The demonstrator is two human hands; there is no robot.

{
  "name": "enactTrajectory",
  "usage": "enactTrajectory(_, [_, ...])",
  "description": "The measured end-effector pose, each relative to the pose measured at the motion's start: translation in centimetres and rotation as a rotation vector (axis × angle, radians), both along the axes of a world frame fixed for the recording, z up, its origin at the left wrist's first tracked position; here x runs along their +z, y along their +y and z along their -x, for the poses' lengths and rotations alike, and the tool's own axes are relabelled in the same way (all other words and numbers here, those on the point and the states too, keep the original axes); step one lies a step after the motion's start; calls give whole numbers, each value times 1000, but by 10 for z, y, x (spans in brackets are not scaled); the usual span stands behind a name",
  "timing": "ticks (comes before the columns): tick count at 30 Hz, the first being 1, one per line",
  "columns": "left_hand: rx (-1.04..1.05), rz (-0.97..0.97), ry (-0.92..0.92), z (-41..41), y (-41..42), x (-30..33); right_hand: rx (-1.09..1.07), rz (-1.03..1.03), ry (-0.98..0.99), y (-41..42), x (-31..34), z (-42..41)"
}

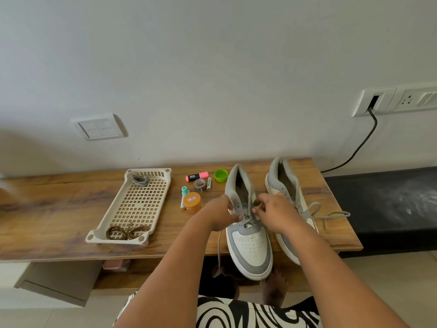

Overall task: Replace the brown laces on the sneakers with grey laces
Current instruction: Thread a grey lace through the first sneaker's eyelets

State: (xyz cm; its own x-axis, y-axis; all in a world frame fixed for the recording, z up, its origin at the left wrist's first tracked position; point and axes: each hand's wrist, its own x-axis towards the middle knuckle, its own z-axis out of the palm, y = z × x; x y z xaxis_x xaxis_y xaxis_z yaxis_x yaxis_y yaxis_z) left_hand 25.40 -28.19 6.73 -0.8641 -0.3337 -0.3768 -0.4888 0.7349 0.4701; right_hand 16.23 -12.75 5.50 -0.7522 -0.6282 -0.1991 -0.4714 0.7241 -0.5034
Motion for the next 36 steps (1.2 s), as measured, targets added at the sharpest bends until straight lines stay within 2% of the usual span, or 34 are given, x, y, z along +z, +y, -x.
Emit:
enactTrajectory(2, [-7, -33, -37, -2, -1, -3, -2, 46, 7, 3, 1, 2])
enactTrajectory(9, [-22, -13, 46, -2, -12, 6, -43, 78, 79, 5, -4, 8])
enactTrajectory(19, [2, -14, 67, -4, -19, 11, -33, 110, 55, 9, 4, 10])
enactTrajectory(23, [31, 31, 2, -6, -22, 15, -20, 96, -43, 16, 18, 12])
enactTrajectory(26, [56, 188, -47, -8, -23, 20, -92, 260, -234, 21, 31, 15])
enactTrajectory(28, [96, 262, 52, -5, -18, 24, -159, 422, -378, 23, 39, 15])
enactTrajectory(31, [100, 114, 234, 0, 4, 35, -229, 618, -540, 26, 51, 13])
enactTrajectory(34, [103, -206, 302, 0, 39, 41, -278, 809, -647, 30, 62, 10])
enactTrajectory(36, [215, -493, 312, 2, 57, 43, -279, 888, -689, 32, 69, 6])
